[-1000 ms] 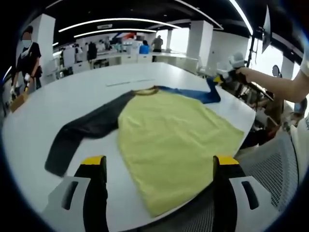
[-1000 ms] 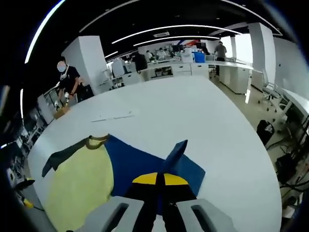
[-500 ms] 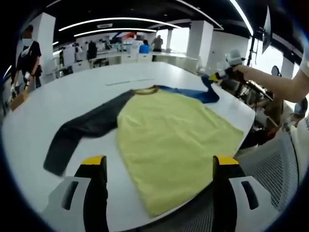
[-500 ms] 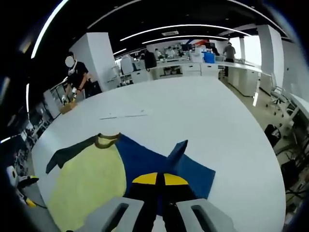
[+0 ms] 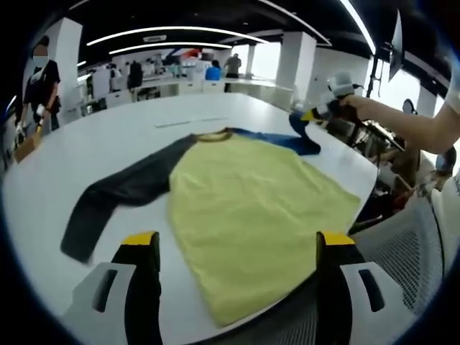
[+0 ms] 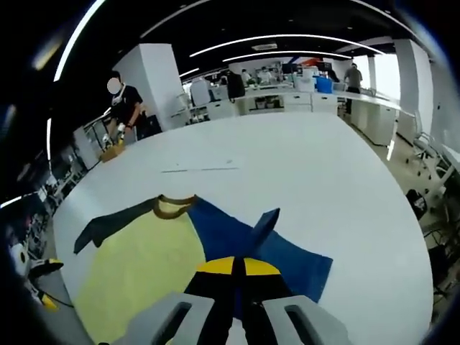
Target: Fold the garment on the visible template until the final outline fits inside the template.
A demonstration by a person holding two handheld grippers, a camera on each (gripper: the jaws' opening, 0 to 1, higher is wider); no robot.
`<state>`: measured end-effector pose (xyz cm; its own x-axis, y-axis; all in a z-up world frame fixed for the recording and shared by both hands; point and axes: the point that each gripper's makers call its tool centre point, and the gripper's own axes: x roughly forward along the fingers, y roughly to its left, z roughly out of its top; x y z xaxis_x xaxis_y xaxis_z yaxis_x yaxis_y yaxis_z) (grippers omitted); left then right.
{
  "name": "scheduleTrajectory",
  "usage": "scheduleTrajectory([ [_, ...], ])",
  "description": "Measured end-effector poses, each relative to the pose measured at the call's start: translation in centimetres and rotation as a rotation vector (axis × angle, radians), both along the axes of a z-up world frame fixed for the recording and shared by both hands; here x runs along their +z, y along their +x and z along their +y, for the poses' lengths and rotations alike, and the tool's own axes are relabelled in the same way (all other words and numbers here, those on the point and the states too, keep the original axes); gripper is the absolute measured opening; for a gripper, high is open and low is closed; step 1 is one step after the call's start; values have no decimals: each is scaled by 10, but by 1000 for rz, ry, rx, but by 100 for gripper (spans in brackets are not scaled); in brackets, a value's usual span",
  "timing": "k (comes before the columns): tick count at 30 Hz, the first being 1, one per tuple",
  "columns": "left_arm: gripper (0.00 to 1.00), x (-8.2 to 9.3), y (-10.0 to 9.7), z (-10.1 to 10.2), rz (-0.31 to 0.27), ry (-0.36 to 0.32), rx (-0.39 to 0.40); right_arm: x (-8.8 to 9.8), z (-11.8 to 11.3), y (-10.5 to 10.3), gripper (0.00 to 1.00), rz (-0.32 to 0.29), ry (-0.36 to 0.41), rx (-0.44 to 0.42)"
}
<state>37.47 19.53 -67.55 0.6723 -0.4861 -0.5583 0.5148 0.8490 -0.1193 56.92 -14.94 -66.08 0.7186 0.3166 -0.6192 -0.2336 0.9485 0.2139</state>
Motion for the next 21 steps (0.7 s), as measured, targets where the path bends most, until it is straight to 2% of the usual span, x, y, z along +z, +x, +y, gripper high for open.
scheduleTrajectory([
  [21, 86, -1, -1, 2, 1, -5, 6, 1, 46, 3, 0, -8, -6, 81],
])
